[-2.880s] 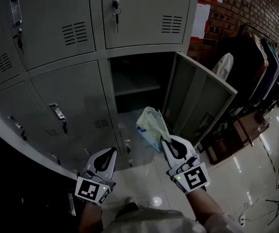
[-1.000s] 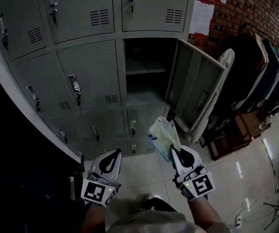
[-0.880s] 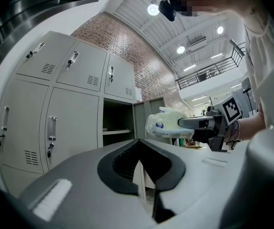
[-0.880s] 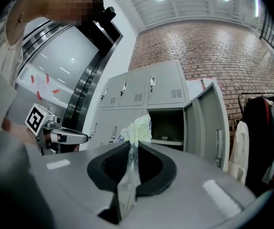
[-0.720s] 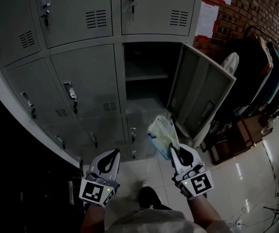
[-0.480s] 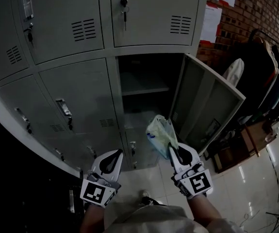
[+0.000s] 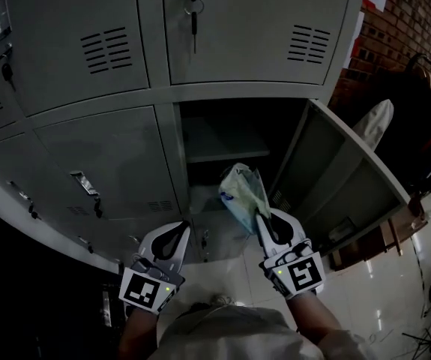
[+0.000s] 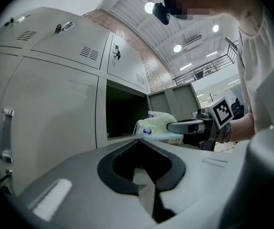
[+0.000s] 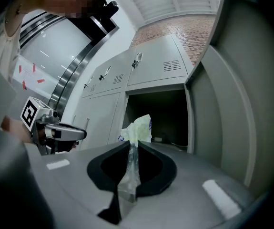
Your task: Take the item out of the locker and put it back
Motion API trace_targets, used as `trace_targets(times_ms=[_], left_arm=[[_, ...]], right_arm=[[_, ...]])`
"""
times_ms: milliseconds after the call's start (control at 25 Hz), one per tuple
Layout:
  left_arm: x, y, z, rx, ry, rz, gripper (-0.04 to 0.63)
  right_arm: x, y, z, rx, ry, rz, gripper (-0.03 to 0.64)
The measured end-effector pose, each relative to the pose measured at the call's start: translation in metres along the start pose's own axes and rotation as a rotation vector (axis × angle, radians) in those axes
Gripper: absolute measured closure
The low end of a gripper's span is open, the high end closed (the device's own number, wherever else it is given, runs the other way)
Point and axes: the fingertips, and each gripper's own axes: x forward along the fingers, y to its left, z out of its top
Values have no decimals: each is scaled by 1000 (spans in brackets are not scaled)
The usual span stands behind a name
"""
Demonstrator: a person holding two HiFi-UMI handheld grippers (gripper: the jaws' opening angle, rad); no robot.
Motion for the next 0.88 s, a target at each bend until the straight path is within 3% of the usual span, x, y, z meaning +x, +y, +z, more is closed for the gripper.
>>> trace_targets(times_ms=[240, 480, 720, 880], left_arm=[[9, 9, -3, -5, 25, -54, 591], [14, 14, -8, -11, 20, -82, 591], [12, 22, -21, -24, 38, -84, 591], [10, 31, -24, -44, 36, -70, 591]], right_arm=[[34, -17, 8, -32, 41, -77, 603], [120, -54, 25, -94, 71, -97, 601], [168, -81, 0, -150, 212, -137, 599], [172, -78, -11, -161, 219, -138, 598]])
